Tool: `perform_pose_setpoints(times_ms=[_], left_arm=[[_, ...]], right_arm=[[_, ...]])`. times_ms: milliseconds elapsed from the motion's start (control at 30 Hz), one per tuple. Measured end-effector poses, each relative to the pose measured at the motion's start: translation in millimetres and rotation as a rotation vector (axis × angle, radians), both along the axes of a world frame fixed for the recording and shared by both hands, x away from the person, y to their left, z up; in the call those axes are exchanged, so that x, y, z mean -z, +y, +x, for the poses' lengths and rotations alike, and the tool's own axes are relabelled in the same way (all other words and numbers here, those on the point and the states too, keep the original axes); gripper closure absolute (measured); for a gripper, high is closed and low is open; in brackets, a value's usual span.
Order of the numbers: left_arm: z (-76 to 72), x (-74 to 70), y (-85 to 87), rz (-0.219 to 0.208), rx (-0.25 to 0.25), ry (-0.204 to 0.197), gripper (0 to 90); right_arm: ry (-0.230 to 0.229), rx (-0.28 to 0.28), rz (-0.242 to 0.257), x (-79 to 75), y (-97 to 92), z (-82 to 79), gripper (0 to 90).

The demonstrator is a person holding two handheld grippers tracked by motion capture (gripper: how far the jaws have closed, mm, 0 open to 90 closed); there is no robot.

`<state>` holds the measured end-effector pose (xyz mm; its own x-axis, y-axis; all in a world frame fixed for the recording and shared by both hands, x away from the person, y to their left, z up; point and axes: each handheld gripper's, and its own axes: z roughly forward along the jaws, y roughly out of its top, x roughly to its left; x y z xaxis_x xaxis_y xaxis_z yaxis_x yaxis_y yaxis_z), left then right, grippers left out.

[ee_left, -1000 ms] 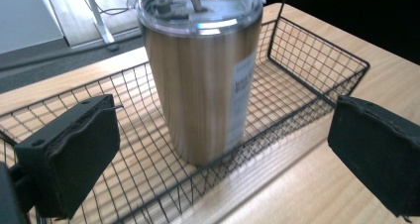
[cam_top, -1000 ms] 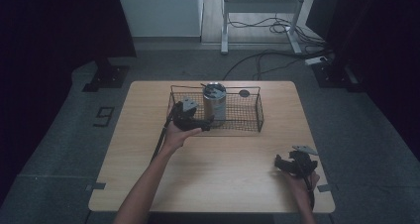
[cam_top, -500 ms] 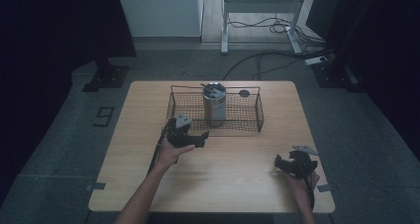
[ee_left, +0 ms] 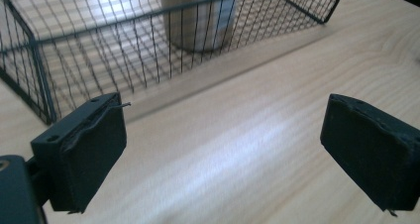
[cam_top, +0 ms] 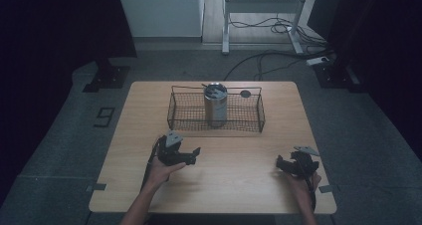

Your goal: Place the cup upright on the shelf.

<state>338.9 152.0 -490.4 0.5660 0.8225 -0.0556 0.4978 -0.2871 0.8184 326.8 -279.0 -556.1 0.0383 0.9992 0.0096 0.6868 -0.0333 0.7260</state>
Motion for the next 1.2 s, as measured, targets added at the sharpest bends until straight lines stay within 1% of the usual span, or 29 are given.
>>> perform_pose_setpoints(times_ms=[133, 233, 300, 400, 467, 500, 833, 1200], left_arm=[[-8.4, 7.9, 6.1, 0.007, -0.008, 0.007, 4.7], [-10.8, 11.5, 7.5, 0.012, -0.011, 0.015, 4.8], [-13.9, 18.5, 8.9, 0.014, -0.015, 0.034, 4.9], [-15.4, 24.7, 9.3, 0.016, -0.021, 0.047, 5.1], [-15.3, 27.6, 9.0, 0.036, -0.024, 0.061, 5.6], [-15.3, 28.4, 8.9, 0.042, -0.028, 0.063, 5.6], [-17.1, 29.7, 12.0, 0.036, -0.041, 0.073, 6.5], [-17.8, 30.5, 16.9, 0.015, -0.054, 0.085, 7.0]], right_arm=[[0.0, 0.0, 0.0, 0.0, 0.0, 0.0, 5.3], [0.0, 0.001, 0.0, 0.0, 0.0, 0.0, 5.4], [-0.001, 0.001, 0.0, 0.0, 0.0, 0.0, 5.5], [-0.001, 0.002, 0.0, 0.0, 0.0, -0.1, 5.5], [-0.001, 0.003, 0.0, 0.0, -0.1, 0.0, 5.5], [-0.001, 0.002, 0.0, 0.0, -0.1, -0.1, 5.6], [-0.001, 0.003, 0.002, -0.1, 0.0, 0.0, 5.6], [-0.001, 0.003, 0.001, -0.1, 0.0, 0.0, 5.6]])
